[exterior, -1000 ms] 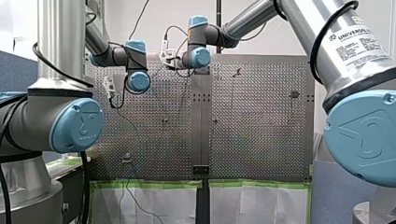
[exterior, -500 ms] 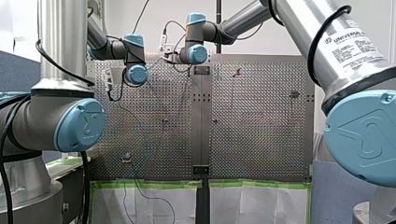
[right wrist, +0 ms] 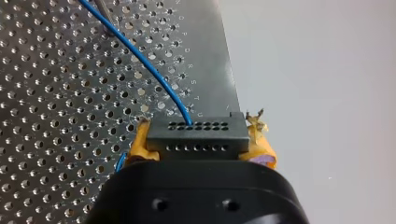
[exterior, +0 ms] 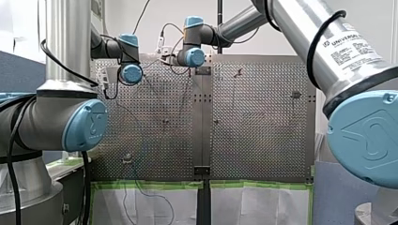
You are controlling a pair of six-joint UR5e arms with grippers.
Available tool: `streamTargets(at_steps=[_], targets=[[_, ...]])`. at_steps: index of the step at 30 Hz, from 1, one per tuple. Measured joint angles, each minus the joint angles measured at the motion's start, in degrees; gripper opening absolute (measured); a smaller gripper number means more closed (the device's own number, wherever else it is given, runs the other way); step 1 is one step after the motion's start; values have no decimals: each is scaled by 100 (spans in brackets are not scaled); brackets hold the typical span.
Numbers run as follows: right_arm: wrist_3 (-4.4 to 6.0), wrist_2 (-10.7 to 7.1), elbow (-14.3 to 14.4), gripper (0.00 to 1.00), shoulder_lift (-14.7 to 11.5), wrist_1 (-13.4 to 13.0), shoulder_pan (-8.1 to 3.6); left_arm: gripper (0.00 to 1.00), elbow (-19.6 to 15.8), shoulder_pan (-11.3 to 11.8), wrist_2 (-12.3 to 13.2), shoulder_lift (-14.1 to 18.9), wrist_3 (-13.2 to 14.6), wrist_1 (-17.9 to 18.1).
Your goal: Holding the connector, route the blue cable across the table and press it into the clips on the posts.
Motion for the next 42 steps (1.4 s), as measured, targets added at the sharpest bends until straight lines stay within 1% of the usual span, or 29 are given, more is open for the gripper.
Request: streamTargets(at_steps=[5, 8, 12, 15, 20, 24, 28, 33, 37, 42], targets=[[0, 18, -32, 0, 12, 0, -4, 0, 55, 74, 227, -20, -133, 22], [0, 38, -37, 0, 13, 4, -17, 0, 62, 110, 368, -88, -201, 25], [0, 55, -39, 0, 14, 5, -35, 0, 63, 167, 497, -231, -225, 52], [0, 60, -40, 0, 14, 6, -46, 0, 77, 215, 564, -273, -231, 115], [0, 62, -42, 0, 14, 1, -59, 0, 194, 310, 747, -345, -274, 222], [0, 59, -49, 0, 17, -3, -67, 0, 377, 375, 944, -516, -311, 230], [0, 56, -79, 0, 19, -1, -80, 0, 580, 453, 1075, -716, -355, 230], [1, 57, -133, 0, 19, 13, -105, 0, 713, 669, 1287, -976, -403, 251], [19, 137, -152, 0, 21, 18, -145, 0, 726, 826, 1444, -1128, -418, 240], [52, 290, -155, 0, 29, 42, -181, 0, 730, 871, 1544, -1182, -431, 218]])
